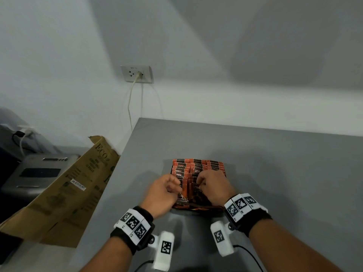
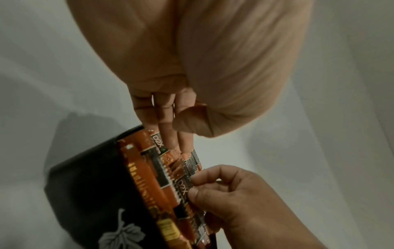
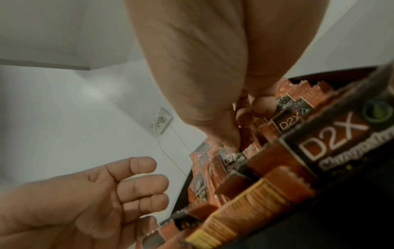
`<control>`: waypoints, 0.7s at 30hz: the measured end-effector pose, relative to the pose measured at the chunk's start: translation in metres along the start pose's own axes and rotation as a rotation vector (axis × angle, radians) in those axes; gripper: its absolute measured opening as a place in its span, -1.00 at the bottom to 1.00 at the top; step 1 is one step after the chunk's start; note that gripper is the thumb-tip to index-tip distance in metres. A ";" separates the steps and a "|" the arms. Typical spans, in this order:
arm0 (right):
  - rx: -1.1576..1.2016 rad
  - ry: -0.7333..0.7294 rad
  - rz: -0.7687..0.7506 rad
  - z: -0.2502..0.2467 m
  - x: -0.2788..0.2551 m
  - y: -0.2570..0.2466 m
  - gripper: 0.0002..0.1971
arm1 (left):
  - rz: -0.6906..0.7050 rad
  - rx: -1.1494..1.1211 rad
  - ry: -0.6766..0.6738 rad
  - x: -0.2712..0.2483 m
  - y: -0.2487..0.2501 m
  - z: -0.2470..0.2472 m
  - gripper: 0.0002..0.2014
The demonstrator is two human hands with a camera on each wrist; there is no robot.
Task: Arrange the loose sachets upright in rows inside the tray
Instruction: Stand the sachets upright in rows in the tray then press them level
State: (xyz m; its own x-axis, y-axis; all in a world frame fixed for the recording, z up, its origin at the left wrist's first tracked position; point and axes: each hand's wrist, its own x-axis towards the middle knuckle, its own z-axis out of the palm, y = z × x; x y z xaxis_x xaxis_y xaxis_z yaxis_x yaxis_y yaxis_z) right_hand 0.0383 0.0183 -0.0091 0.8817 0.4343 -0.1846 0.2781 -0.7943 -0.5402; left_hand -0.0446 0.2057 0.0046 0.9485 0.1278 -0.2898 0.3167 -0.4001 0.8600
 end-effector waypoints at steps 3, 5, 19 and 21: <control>-0.013 0.017 -0.022 0.001 0.002 0.002 -0.75 | 0.023 0.063 -0.095 -0.003 -0.003 0.002 -0.58; -0.011 0.013 -0.035 0.000 0.002 0.003 -0.74 | 0.060 0.175 -0.174 -0.003 -0.006 0.005 -0.58; -0.134 -0.180 -0.173 -0.001 -0.053 0.027 -0.80 | 0.317 0.555 -0.217 0.006 -0.019 0.016 -0.82; -0.123 -0.127 -0.190 0.003 -0.054 0.030 -0.81 | 0.308 0.513 -0.183 0.005 -0.023 0.017 -0.85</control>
State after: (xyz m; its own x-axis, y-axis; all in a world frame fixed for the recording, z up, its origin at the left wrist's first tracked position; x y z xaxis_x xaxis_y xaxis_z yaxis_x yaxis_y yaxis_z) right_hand -0.0028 -0.0275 -0.0179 0.7564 0.6243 -0.1952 0.4852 -0.7357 -0.4726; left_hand -0.0470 0.1997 -0.0237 0.9649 -0.2025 -0.1672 -0.0577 -0.7846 0.6173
